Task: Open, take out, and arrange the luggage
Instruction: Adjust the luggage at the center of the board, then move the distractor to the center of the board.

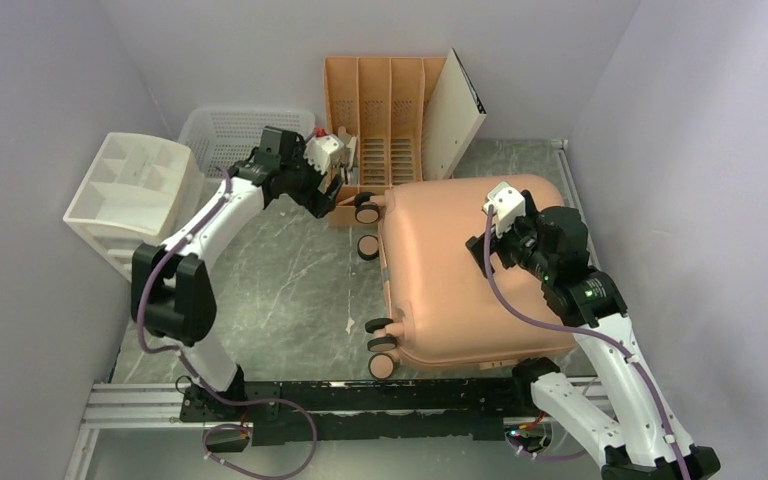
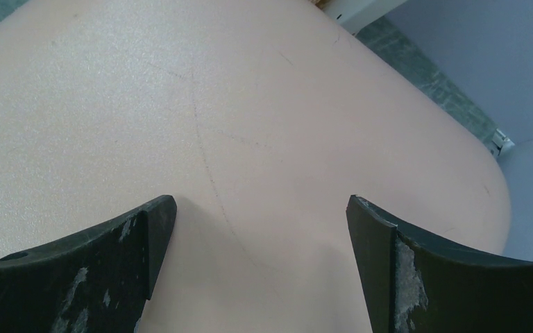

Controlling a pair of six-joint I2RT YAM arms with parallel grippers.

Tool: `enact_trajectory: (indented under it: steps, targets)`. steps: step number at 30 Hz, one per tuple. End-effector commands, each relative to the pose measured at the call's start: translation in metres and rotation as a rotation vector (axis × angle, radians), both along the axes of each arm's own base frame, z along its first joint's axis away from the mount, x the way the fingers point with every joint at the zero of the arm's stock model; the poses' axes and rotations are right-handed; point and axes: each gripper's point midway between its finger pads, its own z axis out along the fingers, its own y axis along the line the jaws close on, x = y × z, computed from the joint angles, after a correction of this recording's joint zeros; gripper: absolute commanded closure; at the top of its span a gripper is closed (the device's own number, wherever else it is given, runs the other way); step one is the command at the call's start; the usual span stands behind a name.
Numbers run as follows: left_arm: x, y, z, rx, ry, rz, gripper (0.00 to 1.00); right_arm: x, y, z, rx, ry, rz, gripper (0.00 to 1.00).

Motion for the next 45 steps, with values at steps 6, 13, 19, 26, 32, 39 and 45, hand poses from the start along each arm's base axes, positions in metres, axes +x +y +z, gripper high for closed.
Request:
enact_trajectory:
  steps: [6, 13, 19, 26, 32, 39, 45]
  targets:
    - [0.094, 0.021, 0.019, 0.104, -0.158, 0.262, 0.04, 0.002, 0.008, 0.007, 0.032, -0.043, 0.032, 0.00]
    - [0.119, 0.040, -0.013, 0.242, -0.130, 0.328, 0.03, -0.003, 0.006, -0.001, 0.021, -0.030, 0.036, 0.00]
    - [0.125, 0.071, -0.025, 0.314, -0.111, 0.378, 0.03, -0.005, 0.005, -0.007, 0.013, -0.024, 0.035, 0.00]
    - [0.129, 0.085, -0.045, 0.361, -0.071, 0.400, 0.52, -0.006, 0.010, -0.002, 0.035, -0.026, 0.051, 0.00]
    - [0.132, 0.093, -0.059, 0.396, -0.045, 0.428, 0.48, -0.008, 0.009, -0.002, 0.032, -0.019, 0.053, 0.00]
    - [0.129, 0.068, -0.030, 0.245, -0.083, 0.376, 0.25, -0.007, 0.008, 0.002, 0.029, -0.025, 0.048, 0.00]
    - [0.135, 0.055, -0.025, 0.373, -0.176, 0.412, 0.12, -0.007, 0.011, 0.006, 0.042, -0.024, 0.058, 0.00]
